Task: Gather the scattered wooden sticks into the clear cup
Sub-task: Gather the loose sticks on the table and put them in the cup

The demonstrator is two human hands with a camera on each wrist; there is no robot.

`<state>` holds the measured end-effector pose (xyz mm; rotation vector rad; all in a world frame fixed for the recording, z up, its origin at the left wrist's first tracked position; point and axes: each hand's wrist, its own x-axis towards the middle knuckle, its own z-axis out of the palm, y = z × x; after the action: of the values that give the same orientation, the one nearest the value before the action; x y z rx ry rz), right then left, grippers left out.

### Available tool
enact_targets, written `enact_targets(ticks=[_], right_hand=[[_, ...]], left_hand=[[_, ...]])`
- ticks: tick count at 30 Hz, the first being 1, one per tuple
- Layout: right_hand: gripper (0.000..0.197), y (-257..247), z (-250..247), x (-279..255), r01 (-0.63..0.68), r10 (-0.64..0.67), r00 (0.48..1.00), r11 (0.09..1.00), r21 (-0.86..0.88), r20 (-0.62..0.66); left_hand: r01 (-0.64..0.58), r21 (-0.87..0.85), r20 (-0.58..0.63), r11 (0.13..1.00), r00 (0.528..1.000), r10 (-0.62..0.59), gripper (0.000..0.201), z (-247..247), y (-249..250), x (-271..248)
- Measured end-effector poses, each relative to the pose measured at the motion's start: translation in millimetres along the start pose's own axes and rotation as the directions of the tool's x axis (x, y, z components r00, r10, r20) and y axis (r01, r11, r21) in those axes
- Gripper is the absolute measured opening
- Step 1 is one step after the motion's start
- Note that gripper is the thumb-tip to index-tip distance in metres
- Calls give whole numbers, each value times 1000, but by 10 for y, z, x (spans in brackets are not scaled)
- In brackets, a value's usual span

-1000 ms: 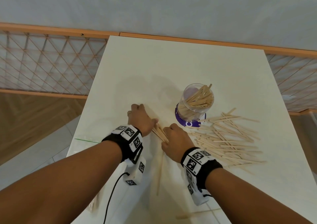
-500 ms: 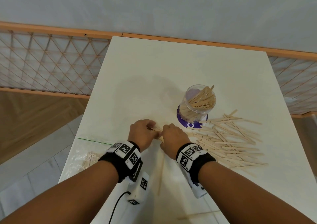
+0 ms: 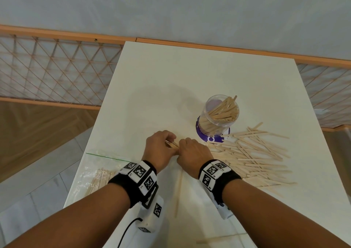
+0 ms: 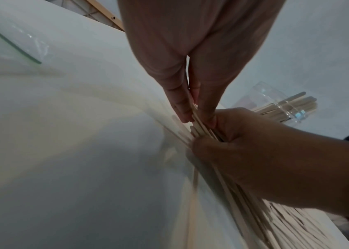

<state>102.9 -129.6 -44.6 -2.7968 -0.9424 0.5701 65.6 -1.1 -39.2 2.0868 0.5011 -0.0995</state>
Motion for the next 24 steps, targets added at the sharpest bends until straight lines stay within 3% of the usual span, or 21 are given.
enact_targets(ticks=[4,7,9,10,12,15,17,19,21,24], right_hand=[[20,38,-3,-22,41,-42,999,999,24,27],[17,82,-3,-65,108,-109,994,993,57,21],[14,110,-13,-87,148,-149,989,988,53,16],[13,117,-34,-94,141,-143,990,988,68,24],[17,120,-82,-86,114,-121,991,985,126,50],[28,157,-136,-52,108,-109,994,965,240,-10],[30,193,-205,-37,129,-108,991,939,319,-80],[15,228,-295,-20,150,-85,982,892,427,-168],[31,218,-454,-33,142,4,968,816,561,-251],[48,120,-820,-109,169,151,927,647,744,-342]], left_hand=[[-27,44,7,999,1000,26,52,-8,-19,-40],[-11,272,-1,962,1000,12,95,-89,-7,-15],[17,274,63,962,997,-36,113,-187,19,20],[21,221,119,975,992,-48,109,-227,32,38],[-19,124,241,992,970,-12,81,-263,74,39],[-125,28,280,992,953,112,53,-266,216,-16],[-149,-79,279,986,946,166,61,-287,309,-36],[-143,-137,252,980,952,174,71,-334,358,-20],[-129,-110,246,986,957,153,73,-354,367,-4],[-95,-52,379,994,919,108,79,-262,374,-56]])
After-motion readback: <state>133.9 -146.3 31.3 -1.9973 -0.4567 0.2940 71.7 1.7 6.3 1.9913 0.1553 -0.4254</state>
